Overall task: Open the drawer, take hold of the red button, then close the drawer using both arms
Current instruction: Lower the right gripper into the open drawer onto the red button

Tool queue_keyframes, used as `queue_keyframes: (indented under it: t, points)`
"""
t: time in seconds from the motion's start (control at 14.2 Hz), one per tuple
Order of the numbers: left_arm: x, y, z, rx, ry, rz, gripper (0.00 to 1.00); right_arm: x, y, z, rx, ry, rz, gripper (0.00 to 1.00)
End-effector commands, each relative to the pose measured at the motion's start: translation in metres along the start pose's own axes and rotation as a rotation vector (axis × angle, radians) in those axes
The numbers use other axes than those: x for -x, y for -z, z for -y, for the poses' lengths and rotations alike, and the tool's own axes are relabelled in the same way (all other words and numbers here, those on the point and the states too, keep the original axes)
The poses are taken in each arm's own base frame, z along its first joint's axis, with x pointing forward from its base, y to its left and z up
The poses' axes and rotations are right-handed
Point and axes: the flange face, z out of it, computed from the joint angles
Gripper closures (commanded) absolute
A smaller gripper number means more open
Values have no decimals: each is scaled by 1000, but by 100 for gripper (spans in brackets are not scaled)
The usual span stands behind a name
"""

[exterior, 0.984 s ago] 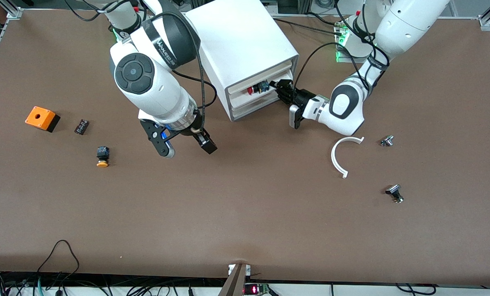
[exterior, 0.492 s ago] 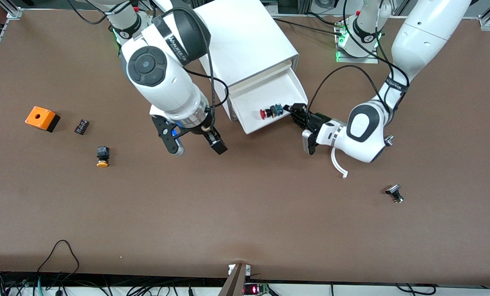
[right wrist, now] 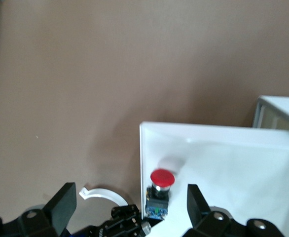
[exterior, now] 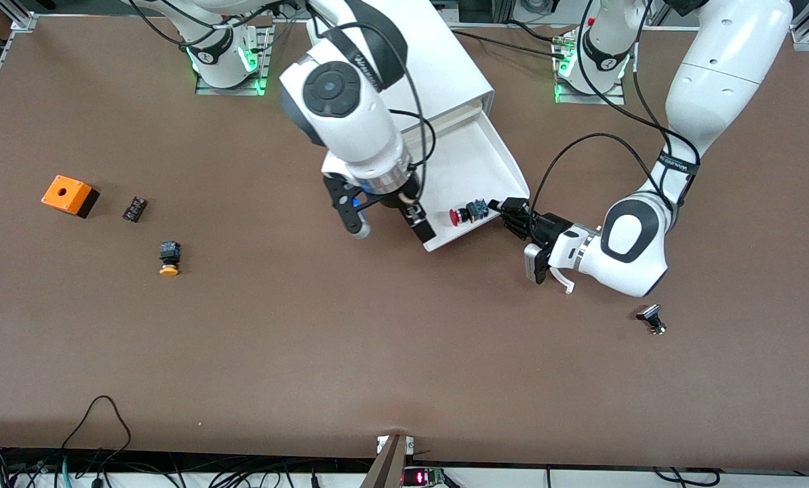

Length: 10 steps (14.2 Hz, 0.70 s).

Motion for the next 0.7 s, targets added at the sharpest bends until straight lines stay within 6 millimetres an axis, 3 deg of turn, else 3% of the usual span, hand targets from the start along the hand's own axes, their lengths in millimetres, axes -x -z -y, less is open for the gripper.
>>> queue_keyframes:
  t: [0.0, 0.07, 0.14, 0.21, 0.42, 0.63]
  points:
    - [-7, 9, 16, -88, -18, 21, 100, 23, -22, 2, -21, 3, 19, 1]
    - [-6, 12, 16, -95, -17, 24, 100, 35, -32, -1, -26, 9, 25, 1]
    - [-6, 13, 15, -96, -25, 22, 19, 41, -41, -1, -39, -8, 31, 1]
    - [-6, 15, 14, -98, -20, 20, 0, 49, -52, -4, -44, -11, 36, 1]
    - [-5, 35, -7, -121, -12, 13, 0, 69, -77, -12, -37, -9, 41, 1]
    - [-9, 71, -57, -253, 123, 84, 0, 91, -112, -24, -35, -9, 38, 1]
